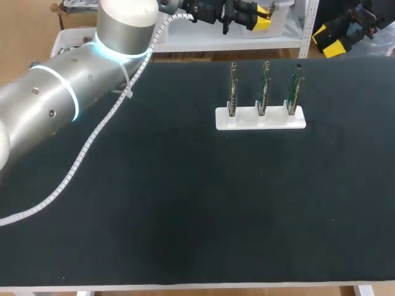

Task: Pick up the optical module with the left hand, and insert it into the network port with the right hand.

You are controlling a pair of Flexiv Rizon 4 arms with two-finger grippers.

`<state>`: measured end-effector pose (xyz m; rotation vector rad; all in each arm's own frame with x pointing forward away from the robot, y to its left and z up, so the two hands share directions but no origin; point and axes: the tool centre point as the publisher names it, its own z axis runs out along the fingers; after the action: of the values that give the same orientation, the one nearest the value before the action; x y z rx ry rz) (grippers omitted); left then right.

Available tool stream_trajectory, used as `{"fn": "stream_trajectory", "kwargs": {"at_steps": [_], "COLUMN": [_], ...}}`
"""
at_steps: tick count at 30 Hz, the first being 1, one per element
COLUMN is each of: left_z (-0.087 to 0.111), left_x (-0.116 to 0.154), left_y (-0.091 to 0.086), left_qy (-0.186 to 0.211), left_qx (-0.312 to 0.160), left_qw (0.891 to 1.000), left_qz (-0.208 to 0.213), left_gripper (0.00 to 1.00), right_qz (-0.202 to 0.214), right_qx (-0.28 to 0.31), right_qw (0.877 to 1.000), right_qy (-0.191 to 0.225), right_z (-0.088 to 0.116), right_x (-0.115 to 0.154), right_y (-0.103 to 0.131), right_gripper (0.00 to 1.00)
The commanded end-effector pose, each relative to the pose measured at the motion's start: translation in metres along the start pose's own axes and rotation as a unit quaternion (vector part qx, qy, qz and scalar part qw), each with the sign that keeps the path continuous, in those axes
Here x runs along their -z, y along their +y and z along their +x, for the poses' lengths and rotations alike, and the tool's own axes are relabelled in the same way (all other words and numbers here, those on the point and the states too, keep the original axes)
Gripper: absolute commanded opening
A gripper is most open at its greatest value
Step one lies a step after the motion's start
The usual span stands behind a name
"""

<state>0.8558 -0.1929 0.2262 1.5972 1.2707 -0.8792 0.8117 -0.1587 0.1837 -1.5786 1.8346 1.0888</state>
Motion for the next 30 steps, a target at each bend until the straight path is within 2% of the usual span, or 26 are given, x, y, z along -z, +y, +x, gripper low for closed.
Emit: {"fn": "stream_trajectory", "kwargs": {"at_steps": [1, 10, 18, 25, 30], "left_z": [0.001, 0.000, -0.001, 0.001, 0.000], "left_x": [-0.003, -0.006, -0.015, -0.031, -0.043], "left_y": [0.010, 0.011, 0.011, 0.006, 0.002], "left_qy": [0.000, 0.003, -0.030, -0.066, -0.082], "left_qx": [0.000, 0.005, 0.004, 0.040, 0.048], "left_qw": [0.989, 0.990, 0.991, 0.991, 0.989], "left_qz": [0.150, 0.143, 0.127, 0.111, 0.111], "left_gripper": [0.00, 0.00, 0.00, 0.00, 0.00], "right_qz": [-0.076, -0.076, -0.076, -0.076, -0.076], "right_qx": [0.000, 0.000, 0.000, 0.000, 0.000], "right_qw": [0.997, 0.997, 0.997, 0.997, 0.997], "right_qy": [0.001, 0.001, 0.001, 0.001, 0.001], "right_z": [-0.002, -0.002, -0.002, -0.002, -0.002], "right_x": [0.002, 0.002, 0.002, 0.002, 0.002], "right_y": [-0.008, -0.008, -0.008, -0.008, -0.008], "right_gripper": [1.00, 1.00, 1.00, 1.00, 1.00]}}
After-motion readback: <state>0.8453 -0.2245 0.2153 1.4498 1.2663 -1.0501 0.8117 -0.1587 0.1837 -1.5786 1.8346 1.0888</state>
